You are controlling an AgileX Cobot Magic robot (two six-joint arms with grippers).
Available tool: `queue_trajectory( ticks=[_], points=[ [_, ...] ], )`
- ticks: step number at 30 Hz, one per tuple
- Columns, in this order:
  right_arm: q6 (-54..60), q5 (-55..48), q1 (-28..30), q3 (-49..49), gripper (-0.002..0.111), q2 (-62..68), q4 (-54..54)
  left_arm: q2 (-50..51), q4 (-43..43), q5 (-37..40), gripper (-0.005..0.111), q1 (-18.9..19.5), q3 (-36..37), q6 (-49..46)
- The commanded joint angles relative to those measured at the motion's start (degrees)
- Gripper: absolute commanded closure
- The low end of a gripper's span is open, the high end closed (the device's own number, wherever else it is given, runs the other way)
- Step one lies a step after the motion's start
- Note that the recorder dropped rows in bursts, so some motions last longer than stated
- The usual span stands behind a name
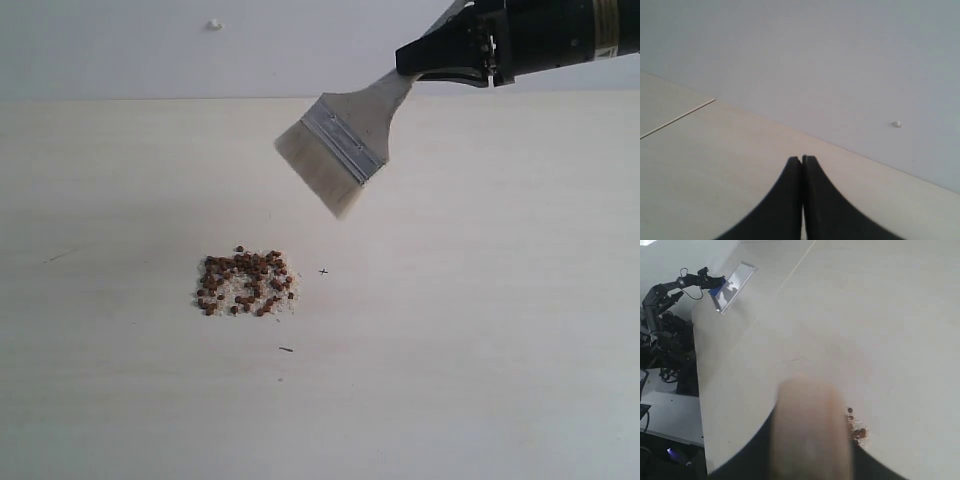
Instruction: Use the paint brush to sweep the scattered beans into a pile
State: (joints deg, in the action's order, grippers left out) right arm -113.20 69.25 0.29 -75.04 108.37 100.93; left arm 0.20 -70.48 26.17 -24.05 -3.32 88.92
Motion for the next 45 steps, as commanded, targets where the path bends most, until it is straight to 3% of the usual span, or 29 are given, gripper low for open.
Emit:
queue_trajectory(
  ticks=[1,9,20,24,36,45],
  points=[
    [-0.1,0.7,0.2,2.9,0.108,-4.7,-1.0,-0.2,-0.2,0.1,0.107,0.1,0.1,-0.4],
    [-1.3,0.7,0.2,9.6,0.108,-7.5,-1.0,-0.2,-0.2,0.1,0.107,0.1,0.1,-0.3],
    [5.4,0.7,0.2,17.8,0.108,-7.5,-1.0,-0.2,-0.2,0.1,0.107,0.1,0.1,-0.4],
    [7.0,-6.0,0.2,21.5,0.108,-7.5,-1.0,-0.2,-0.2,0.1,0.107,0.1,0.1,-0.4],
    [4.5,-2.9,0.2,21.9,0.108,-7.5,-1.0,-0.2,-0.2,0.1,0.107,0.1,0.1,-0.4],
    [2.2,-17.1,0.1,25.4,0.108,-7.5,-1.0,-0.2,-0.2,0.1,0.107,0.1,0.1,-0.4]
  ],
)
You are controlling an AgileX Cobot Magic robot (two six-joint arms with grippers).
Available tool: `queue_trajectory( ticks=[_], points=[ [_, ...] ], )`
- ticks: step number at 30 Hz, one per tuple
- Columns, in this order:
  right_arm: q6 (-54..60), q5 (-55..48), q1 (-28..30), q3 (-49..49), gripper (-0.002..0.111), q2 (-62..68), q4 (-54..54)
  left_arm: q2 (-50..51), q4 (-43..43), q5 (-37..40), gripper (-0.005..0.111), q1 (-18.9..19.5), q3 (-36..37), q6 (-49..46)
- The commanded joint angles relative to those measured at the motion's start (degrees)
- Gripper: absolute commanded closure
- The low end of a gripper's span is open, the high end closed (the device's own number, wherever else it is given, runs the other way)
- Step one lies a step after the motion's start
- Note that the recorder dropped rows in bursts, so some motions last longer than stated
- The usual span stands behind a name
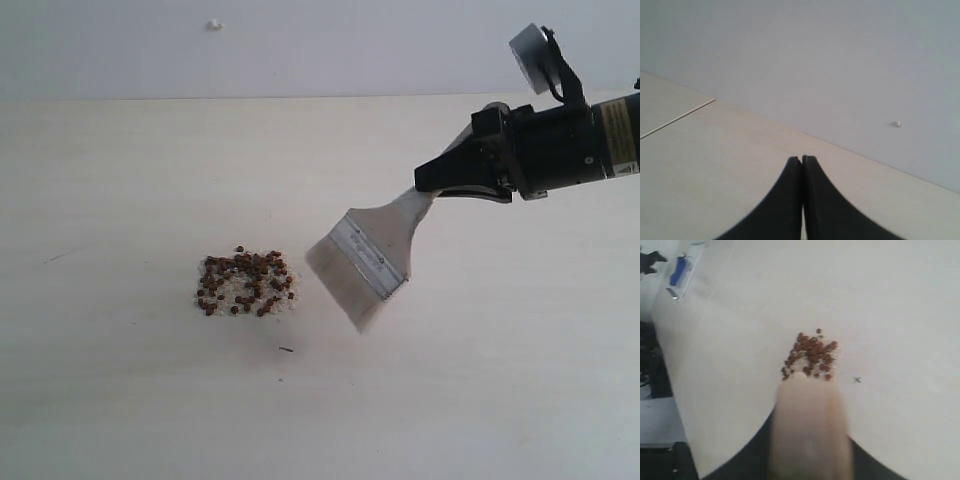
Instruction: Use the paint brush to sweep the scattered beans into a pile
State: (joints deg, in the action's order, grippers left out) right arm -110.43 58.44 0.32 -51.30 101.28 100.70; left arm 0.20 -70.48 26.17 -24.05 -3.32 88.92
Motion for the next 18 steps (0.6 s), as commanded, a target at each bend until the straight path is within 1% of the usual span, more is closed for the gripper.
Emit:
queue_trajectory(
  ticks=[1,7,14,18],
  points=[
    [-0.3,-6.5,0.0,1.7,0.108,-0.4,-0.8,-0.2,-0.2,0.1,0.107,0.1,0.1,-0.4],
    [-0.3,-6.6,-0.2,1.7,0.108,-0.4,-0.8,-0.2,-0.2,0.1,0.107,0.1,0.1,-0.4],
    [-0.2,-11.8,-0.6,1.7,0.108,-0.4,-0.8,-0.2,-0.2,0.1,0.107,0.1,0.1,-0.4],
    [1.0,-12.8,-0.6,1.7,0.108,-0.4,-0.8,-0.2,-0.2,0.1,0.107,0.1,0.1,-0.4]
  ],
)
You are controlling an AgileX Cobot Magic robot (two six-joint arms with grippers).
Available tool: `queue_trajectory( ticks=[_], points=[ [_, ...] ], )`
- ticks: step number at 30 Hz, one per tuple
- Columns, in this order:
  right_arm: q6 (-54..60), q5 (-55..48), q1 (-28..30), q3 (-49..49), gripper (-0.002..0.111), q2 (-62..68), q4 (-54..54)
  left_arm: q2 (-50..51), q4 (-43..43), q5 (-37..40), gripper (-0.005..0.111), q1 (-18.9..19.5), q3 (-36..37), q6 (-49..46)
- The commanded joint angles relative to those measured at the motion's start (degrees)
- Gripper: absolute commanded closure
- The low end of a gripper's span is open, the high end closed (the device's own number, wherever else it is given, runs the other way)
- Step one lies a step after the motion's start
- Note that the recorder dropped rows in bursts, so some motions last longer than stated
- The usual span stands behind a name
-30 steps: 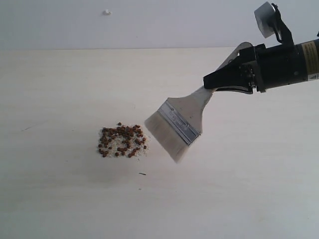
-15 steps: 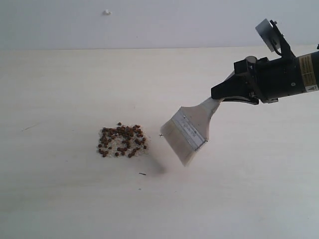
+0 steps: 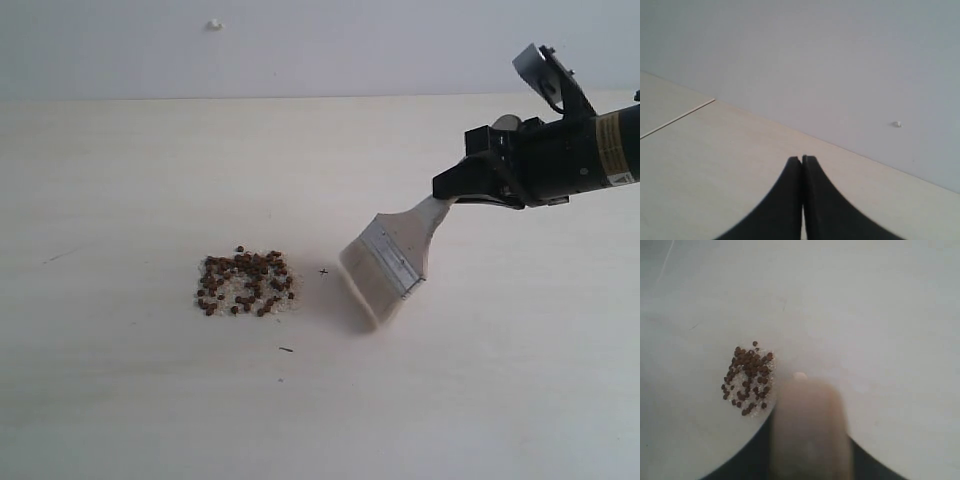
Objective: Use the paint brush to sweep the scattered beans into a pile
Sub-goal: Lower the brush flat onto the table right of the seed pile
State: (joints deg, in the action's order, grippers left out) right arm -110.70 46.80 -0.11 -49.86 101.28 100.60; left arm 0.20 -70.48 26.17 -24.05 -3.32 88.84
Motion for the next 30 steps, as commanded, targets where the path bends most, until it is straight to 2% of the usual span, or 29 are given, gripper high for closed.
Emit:
queue_trajectory(
  ticks=[1,10,13,21,26,28,30],
  points=[
    [1.8,-1.5,-0.2,0.2,0.108,-0.4,-0.7,-0.2,-0.2,0.1,0.107,0.1,0.1,-0.3],
    [5.2,-1.5,-0.2,0.2,0.108,-0.4,-2.0,-0.2,-0.2,0.1,0.107,0.1,0.1,-0.2],
    [5.7,-0.5,-0.2,0.2,0.108,-0.4,-6.1,-0.2,-0.2,0.1,0.107,0.1,0.1,-0.3],
    [10.3,0.3,-0.2,0.2,0.108,8.1,-10.3,-0.2,-0.2,0.1,0.107,0.1,0.1,-0.1],
    [11.6,-0.3,-0.2,0.2,0.108,8.8,-10.7,-0.2,-0.2,0.1,0.107,0.1,0.1,-0.1],
    [11.6,-0.4,-0.2,0.2,0.105,8.8,-10.7,-0.2,-0.2,0.1,0.107,0.1,0.1,-0.1],
    [11.6,-0.4,-0.2,0.2,0.097,8.8,-10.7,-0.2,-0.2,0.1,0.107,0.1,0.1,-0.3]
  ],
)
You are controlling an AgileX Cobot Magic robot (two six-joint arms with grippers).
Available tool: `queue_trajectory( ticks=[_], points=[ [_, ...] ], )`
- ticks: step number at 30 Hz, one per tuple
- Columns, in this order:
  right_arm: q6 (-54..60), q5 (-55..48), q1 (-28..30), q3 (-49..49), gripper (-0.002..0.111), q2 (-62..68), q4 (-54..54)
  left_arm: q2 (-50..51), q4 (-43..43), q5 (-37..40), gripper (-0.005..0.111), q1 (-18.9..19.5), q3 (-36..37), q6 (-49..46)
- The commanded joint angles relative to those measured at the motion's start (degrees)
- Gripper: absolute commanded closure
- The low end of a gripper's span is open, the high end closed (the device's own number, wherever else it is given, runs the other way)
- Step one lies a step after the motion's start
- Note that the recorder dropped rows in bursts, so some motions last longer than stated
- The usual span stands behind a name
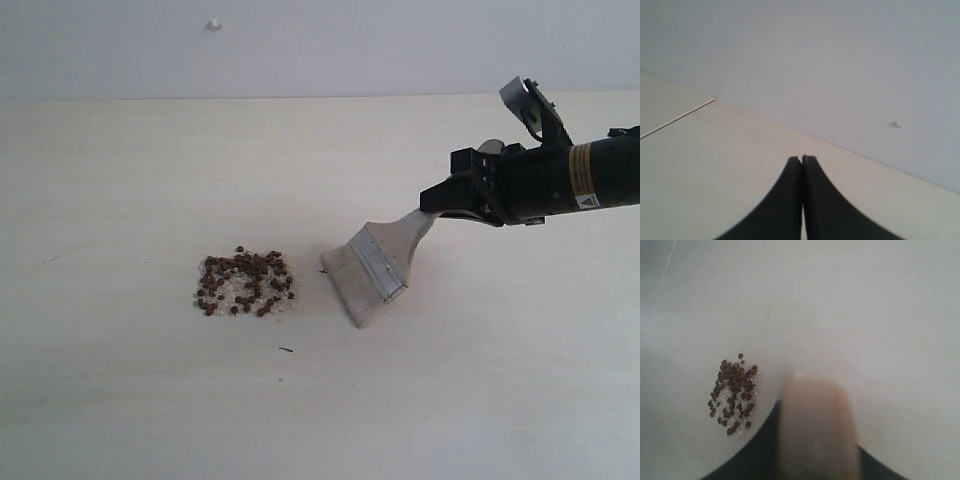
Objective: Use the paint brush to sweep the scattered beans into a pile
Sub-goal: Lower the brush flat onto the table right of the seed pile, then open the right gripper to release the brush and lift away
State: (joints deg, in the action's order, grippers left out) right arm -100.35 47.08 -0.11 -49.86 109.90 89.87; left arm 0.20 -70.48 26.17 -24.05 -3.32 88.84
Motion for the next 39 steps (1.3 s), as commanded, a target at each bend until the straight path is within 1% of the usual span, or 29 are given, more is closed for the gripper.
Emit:
queue_trajectory(
  ticks=[1,2,5,7,10,13,19,24,28,33,39],
  points=[
    [1.3,-0.7,-0.2,0.2,0.093,0.2,0.1,-0.2,-0.2,0.1,0.107,0.1,0.1,-0.3],
    [1.3,-0.7,-0.2,0.2,0.087,0.2,0.1,-0.2,-0.2,0.1,0.107,0.1,0.1,-0.3],
    [1.3,-0.7,-0.2,0.2,0.073,0.2,0.1,-0.2,-0.2,0.1,0.107,0.1,0.1,-0.3],
    [1.1,-0.7,-0.2,0.2,0.066,0.1,0.1,-0.2,-0.2,0.1,0.107,0.1,0.1,-0.3],
    [1.1,-0.7,-0.2,0.2,0.057,-0.4,0.0,-0.2,-0.2,0.1,0.107,0.1,0.1,-0.3],
    [1.1,-1.3,-0.2,0.2,0.052,-1.6,-0.3,-0.2,-0.2,0.1,0.107,0.1,0.1,-0.3],
    [-0.4,-6.6,-0.2,0.2,0.049,-6.1,0.0,-0.2,-0.2,0.1,0.107,0.1,0.1,-0.3],
    [-1.8,-7.4,-0.2,0.2,0.049,-8.9,0.3,-0.2,-0.2,0.1,0.107,0.1,0.1,-0.3],
    [-4.8,-9.9,-0.2,0.2,0.049,-10.6,2.6,-0.2,-0.2,0.1,0.107,0.1,0.1,-0.3],
    [-12.9,-14.4,-0.2,0.2,0.049,-12.2,6.6,-0.2,-0.2,0.1,0.107,0.1,0.1,-0.3],
    [-15.5,-14.6,-0.2,0.1,0.051,-12.6,6.4,-0.2,-0.2,0.1,0.107,0.1,0.1,-0.3]
  ],
)
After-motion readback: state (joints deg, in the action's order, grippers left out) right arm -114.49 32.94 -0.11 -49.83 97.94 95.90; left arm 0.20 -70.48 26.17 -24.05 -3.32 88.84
